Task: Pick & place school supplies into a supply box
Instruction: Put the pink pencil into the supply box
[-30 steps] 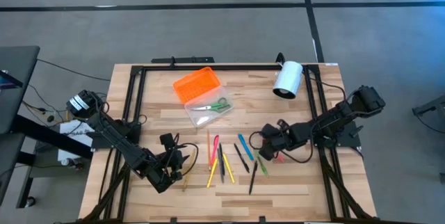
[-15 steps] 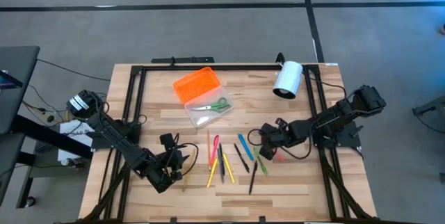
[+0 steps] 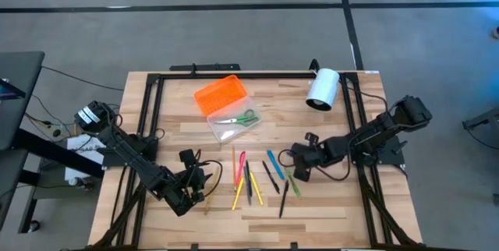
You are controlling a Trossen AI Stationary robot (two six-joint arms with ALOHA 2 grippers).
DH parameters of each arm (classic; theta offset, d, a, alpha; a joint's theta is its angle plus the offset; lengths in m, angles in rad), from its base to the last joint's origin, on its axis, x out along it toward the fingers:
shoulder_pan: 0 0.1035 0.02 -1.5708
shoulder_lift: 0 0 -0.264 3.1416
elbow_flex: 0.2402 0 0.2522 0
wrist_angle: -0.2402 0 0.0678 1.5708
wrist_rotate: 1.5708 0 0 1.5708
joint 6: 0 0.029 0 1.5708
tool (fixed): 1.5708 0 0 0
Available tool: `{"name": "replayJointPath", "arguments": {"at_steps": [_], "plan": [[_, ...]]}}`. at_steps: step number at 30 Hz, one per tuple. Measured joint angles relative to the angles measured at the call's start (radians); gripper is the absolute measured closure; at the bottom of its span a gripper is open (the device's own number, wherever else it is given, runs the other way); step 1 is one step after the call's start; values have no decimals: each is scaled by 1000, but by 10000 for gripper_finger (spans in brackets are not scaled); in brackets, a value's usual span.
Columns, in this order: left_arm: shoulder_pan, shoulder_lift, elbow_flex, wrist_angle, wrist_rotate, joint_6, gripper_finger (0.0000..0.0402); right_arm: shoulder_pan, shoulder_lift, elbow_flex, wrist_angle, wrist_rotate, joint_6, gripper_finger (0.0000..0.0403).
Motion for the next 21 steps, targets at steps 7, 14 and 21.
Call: {"name": "replayJointPath", "arguments": {"at_steps": [7, 14, 21], "plan": [[0, 0, 0, 0, 0, 0, 225, 47, 13, 40, 1, 92, -114, 396], [0, 0, 0, 0, 0, 0, 225, 88, 12, 65, 48, 201, -194, 400], [0, 0, 0, 0, 0, 0, 225, 131, 10, 68, 111, 343, -271, 401]]}}
